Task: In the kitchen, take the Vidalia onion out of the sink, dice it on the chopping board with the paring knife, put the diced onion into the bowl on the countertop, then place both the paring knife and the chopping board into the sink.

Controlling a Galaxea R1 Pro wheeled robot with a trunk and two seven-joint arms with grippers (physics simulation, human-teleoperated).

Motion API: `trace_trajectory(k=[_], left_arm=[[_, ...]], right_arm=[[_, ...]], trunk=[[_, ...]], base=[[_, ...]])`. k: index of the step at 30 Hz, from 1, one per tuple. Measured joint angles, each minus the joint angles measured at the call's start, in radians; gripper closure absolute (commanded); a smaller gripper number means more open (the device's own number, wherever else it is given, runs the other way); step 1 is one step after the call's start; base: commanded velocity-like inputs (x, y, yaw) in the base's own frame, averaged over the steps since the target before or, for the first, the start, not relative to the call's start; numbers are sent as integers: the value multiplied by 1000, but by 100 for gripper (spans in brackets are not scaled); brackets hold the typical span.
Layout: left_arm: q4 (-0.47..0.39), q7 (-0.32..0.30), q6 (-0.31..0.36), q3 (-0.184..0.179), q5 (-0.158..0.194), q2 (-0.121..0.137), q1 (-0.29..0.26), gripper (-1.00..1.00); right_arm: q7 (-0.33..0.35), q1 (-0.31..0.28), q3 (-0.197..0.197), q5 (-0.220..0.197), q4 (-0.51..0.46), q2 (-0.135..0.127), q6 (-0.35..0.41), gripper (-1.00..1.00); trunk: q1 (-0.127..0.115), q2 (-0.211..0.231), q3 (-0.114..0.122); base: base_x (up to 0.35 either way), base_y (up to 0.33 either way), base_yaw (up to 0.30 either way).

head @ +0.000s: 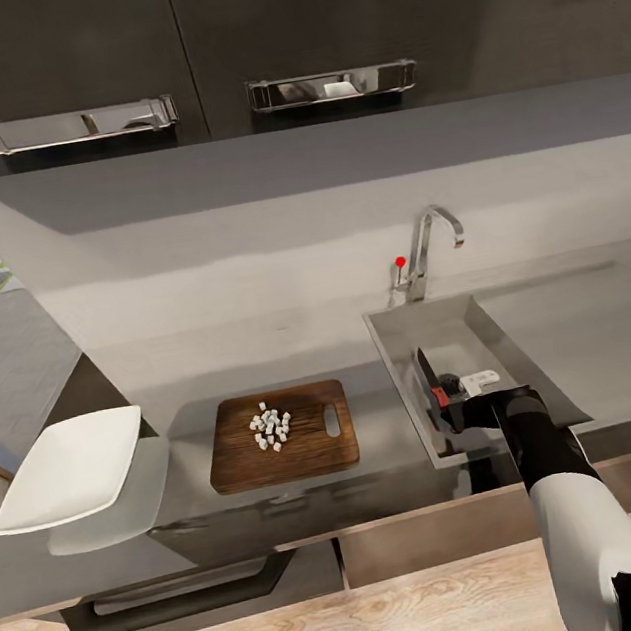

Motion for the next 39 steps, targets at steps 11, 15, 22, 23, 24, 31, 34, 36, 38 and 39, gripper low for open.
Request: trace_trajectory(k=[11,15,22,23,24,31,34,36,38,39], left_arm=[[1,0,0,0,0,0,0,-100],[1,0,1,0,0,0,0,-100],[2,0,0,0,0,0,0,-100],[2,0,0,0,0,0,0,-100],[2,0,0,0,0,0,0,-100],[2,0,0,0,0,0,0,-100],[2,0,0,0,0,0,0,-100],[2,0,0,0,0,0,0,-100],[2,0,1,0,0,0,0,-100],[2,0,1,0,0,0,0,-100]], right_arm=[[1,0,2,0,-27,1,-3,100],[1,0,2,-1,-28,1,-2,100],[1,0,2,-1,-28,1,-1,100],[1,0,2,-1,-28,1,-1,100],[1,0,2,0,-28,1,-1,100],[1,0,2,0,-28,1,-1,100],[1,0,2,0,-28,1,-1,100],[1,0,2,0,-28,1,-1,100],[1,0,2,0,-28,1,-1,100],[1,0,2,0,-28,1,-1,100]], trunk=[[0,0,0],[0,0,0],[0,0,0],[0,0,0],[0,0,0],[0,0,0],[0,0,0],[0,0,0],[0,0,0],[0,0,0]], base=[[0,0,0],[0,0,0],[0,0,0],[0,0,0],[0,0,0],[0,0,0],[0,0,0],[0,0,0],[0,0,0],[0,0,0]])
